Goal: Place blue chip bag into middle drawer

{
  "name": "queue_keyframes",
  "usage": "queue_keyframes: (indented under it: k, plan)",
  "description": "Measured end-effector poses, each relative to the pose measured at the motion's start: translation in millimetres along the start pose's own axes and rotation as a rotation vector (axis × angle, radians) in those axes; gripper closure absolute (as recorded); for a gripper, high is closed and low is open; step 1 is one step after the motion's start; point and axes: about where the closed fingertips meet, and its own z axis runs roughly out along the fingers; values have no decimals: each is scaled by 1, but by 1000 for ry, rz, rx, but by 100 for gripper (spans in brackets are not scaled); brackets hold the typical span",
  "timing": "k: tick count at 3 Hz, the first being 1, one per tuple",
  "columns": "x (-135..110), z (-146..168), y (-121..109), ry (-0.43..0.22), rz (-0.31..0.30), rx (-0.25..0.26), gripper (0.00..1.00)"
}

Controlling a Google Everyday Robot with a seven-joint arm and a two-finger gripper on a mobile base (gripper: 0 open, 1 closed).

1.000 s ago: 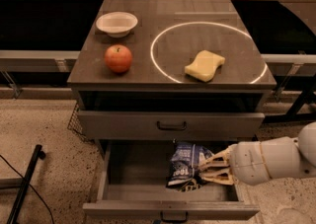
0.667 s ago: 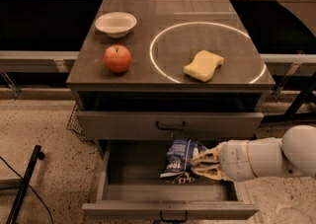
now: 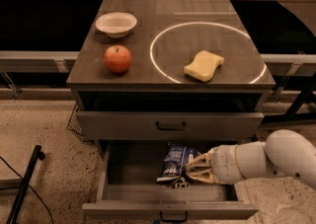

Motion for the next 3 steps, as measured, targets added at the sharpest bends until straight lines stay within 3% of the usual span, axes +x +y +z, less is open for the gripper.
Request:
queue_keyframes:
  k: [1, 2, 3]
  plan:
    - [20, 49, 25, -29, 9, -117, 100]
    - [35, 80, 40, -34, 32, -156, 100]
    - [35, 83, 42, -52, 29, -163, 100]
